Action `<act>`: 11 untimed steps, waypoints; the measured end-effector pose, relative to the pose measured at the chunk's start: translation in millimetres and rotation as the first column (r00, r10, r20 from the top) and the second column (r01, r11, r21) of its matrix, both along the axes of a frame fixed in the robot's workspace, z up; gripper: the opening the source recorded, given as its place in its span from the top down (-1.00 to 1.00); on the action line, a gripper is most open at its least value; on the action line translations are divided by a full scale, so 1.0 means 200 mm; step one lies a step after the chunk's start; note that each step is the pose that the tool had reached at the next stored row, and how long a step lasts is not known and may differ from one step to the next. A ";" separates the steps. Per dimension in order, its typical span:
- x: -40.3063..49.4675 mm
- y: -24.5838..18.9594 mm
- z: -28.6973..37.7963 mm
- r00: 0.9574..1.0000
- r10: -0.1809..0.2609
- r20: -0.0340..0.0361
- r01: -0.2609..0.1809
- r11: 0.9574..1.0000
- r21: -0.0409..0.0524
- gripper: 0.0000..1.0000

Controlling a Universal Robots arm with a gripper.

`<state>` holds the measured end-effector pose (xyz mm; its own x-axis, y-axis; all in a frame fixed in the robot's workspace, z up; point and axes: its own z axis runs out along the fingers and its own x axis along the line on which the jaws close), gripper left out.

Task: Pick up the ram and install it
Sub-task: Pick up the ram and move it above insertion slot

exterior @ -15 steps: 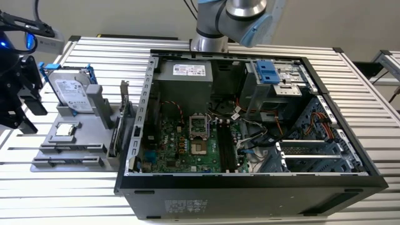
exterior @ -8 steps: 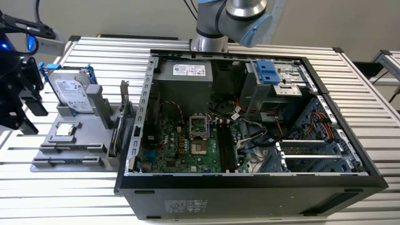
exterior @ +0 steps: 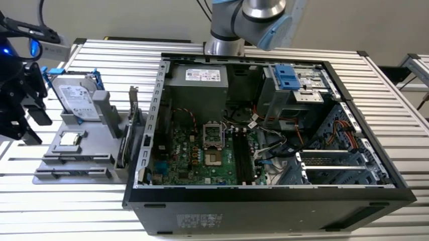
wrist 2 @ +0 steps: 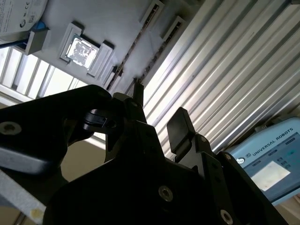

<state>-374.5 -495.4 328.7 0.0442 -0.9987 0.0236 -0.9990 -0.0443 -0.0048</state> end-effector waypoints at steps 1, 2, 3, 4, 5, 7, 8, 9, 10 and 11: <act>0.000 0.000 -0.001 1.000 0.000 0.000 0.000 1.000 0.000 -1.00; 0.000 0.000 -0.003 1.000 0.000 0.000 0.000 1.000 0.000 -1.00; 0.000 0.000 -0.004 1.000 0.000 0.000 0.000 1.000 0.000 -1.00; 0.000 0.000 -0.006 1.000 0.000 0.000 0.000 1.000 0.000 -1.00; 0.000 0.000 -0.007 1.000 0.000 0.000 0.000 1.000 0.000 -1.00; 0.000 0.000 -0.010 1.000 0.000 0.000 0.000 1.000 0.000 -1.00; 0.000 0.000 -0.012 1.000 0.000 0.000 0.000 1.000 0.000 -1.00; 0.000 0.000 -0.013 1.000 0.000 0.000 0.000 1.000 0.000 -1.00; 0.000 0.000 -0.014 1.000 0.000 0.000 0.000 1.000 0.000 -1.00; 0.000 0.000 -0.016 1.000 0.000 0.000 0.000 1.000 0.000 -1.00</act>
<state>-374.5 -495.4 325.5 0.0441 -0.9987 0.0236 -0.9990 -0.0443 -0.0048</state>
